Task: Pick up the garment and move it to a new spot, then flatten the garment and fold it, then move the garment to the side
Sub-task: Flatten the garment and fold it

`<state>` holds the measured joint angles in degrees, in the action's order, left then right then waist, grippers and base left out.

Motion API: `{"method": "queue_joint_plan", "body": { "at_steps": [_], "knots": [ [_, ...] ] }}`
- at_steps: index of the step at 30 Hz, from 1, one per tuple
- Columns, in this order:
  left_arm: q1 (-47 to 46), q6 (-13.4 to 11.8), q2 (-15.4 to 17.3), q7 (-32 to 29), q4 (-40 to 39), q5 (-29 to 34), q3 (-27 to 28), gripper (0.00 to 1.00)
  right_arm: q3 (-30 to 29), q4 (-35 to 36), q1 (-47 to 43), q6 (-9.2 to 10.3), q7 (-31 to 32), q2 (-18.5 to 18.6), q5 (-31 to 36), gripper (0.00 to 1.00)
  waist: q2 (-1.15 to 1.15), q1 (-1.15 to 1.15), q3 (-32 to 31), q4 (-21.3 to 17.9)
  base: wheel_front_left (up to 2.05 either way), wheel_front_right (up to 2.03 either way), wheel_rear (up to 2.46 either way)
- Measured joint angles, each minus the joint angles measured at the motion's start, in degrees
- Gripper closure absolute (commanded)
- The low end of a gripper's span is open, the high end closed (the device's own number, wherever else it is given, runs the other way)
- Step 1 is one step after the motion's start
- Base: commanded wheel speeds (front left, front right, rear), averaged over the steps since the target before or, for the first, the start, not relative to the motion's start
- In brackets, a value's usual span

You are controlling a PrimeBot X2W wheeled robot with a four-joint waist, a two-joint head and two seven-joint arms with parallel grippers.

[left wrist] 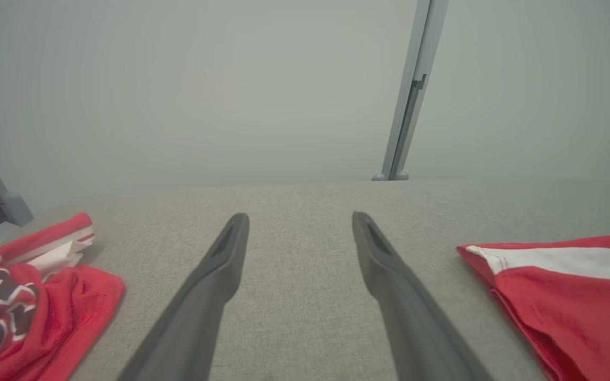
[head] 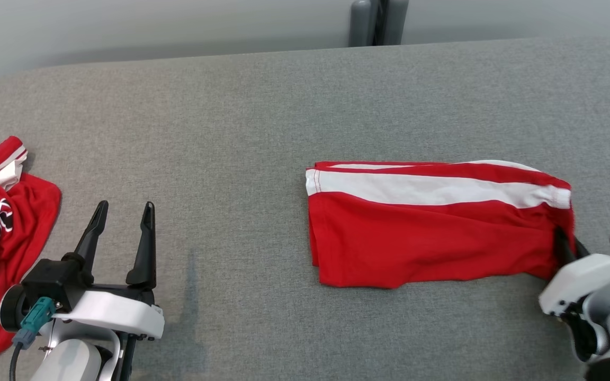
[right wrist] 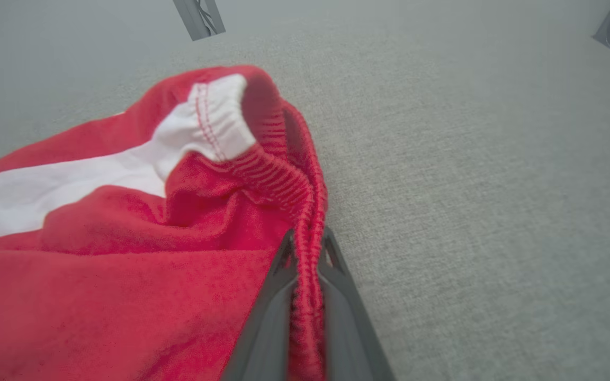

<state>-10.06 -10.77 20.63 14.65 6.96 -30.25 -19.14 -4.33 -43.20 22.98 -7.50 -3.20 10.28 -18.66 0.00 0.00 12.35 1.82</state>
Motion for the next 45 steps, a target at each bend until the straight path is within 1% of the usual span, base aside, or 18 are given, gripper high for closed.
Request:
{"method": "queue_joint_plan", "body": {
  "at_steps": [5, 7, 13, 17, 20, 24, 27, 31, 32, 33, 34, 35, 40, 43, 45],
  "knots": [
    [0.20, -0.14, 0.25, -0.21, -0.12, 0.00, -0.29, 0.00, 4.63, 7.21, 0.07, 0.00, 2.96, -3.20, -2.54, 1.00, 0.00, 0.00, -0.88, -0.80, 0.00, 0.00, 0.00],
    [0.24, -0.22, 0.36, -0.34, -0.31, 0.01, -0.36, 0.00, 6.60, 11.56, -0.15, 0.01, 5.12, -4.09, -6.11, 1.00, 0.00, 0.00, -1.29, -0.98, 0.00, 0.00, 0.00],
    [0.34, -0.37, 0.38, -0.53, -0.58, 0.18, -1.13, 0.00, 13.73, 24.15, -2.27, 0.01, 10.54, -5.42, -8.04, 1.00, 0.00, 0.00, -1.93, -0.51, 0.00, 0.00, 0.00],
    [0.34, -0.36, 0.26, -0.59, -0.62, 0.25, -1.62, 0.00, 18.64, 28.73, -2.47, 0.01, 13.29, -6.60, -8.21, 1.00, 0.00, 0.00, -1.94, 0.59, 0.00, 0.00, 0.00],
    [0.23, -0.10, -0.10, -0.83, -0.53, 0.26, -2.20, 0.00, 22.74, 28.69, -2.44, 0.01, 14.46, -7.09, -8.54, 1.00, 0.00, 0.00, -1.81, 1.80, 0.00, 0.00, 0.00],
    [-0.21, 0.14, -0.55, -0.81, -0.04, 0.26, -2.64, 0.00, 26.89, 25.52, -2.22, 0.01, 14.23, -7.38, -8.34, 1.00, 0.00, 0.00, -1.42, 3.73, 0.00, 0.00, 0.00],
    [-0.43, 0.32, -0.85, -0.74, 0.31, 0.22, -2.70, 0.00, 30.14, 23.04, -1.16, 0.01, 12.60, -7.42, -10.15, 1.00, 0.00, 0.00, -0.92, 4.99, 0.00, 0.00, 0.00],
    [-0.94, 0.65, -1.20, -0.49, 0.64, 0.22, -2.79, 0.00, 32.51, 18.89, 0.53, 0.01, 9.95, -7.53, -11.20, 1.00, 0.00, 0.00, 0.10, 6.01, 0.00, 0.00, 0.00],
    [-0.99, 0.66, -1.23, -0.47, 0.71, 0.22, -2.78, 0.00, 32.75, 17.94, 0.99, 0.01, 9.25, -7.53, -11.26, 0.95, 0.00, 0.00, 0.34, 6.14, 0.00, 0.00, 0.00],
    [-0.99, 0.70, -1.24, -0.44, 0.86, 0.22, -2.72, 0.00, 32.96, 17.34, 1.43, 0.01, 8.40, -7.48, -11.68, 0.60, 0.00, 0.00, 0.54, 6.22, 0.00, 0.00, 0.00],
    [-0.99, 0.73, -1.22, -0.42, 0.94, 0.22, -2.65, 0.00, 33.17, 16.67, 1.86, 0.01, 7.60, -7.47, -12.10, 0.07, 0.00, 0.00, 0.72, 6.24, 0.00, 0.00, 0.00],
    [-1.02, 0.81, -1.21, -0.41, 1.00, 0.22, -2.55, 0.00, 33.52, 16.22, 2.19, 0.01, 6.94, -7.48, -12.23, 0.00, 0.00, 0.00, 0.85, 6.21, 0.00, 0.00, 0.00],
    [-1.06, 0.85, -1.13, -0.24, 1.36, 0.23, -2.03, 0.00, 34.84, 16.12, 2.38, 0.01, 2.52, -7.51, -12.77, 0.00, 0.00, 0.00, 0.99, 5.46, 0.00, 0.00, 0.00],
    [-1.07, 0.60, -0.93, -0.16, 1.46, 0.23, -1.56, 0.00, 34.14, 17.66, 2.04, 0.01, -0.69, -7.54, -12.18, 0.00, 0.00, 0.00, 0.73, 4.64, 0.00, 0.00, 0.00],
    [-1.05, 0.34, -0.74, -0.14, 1.44, 0.23, -1.27, 0.00, 32.61, 18.95, 1.14, 0.01, -2.68, -7.54, -10.90, 0.00, 0.00, 0.00, 0.44, 3.99, 0.00, 0.00, 0.00]
  ]
}}
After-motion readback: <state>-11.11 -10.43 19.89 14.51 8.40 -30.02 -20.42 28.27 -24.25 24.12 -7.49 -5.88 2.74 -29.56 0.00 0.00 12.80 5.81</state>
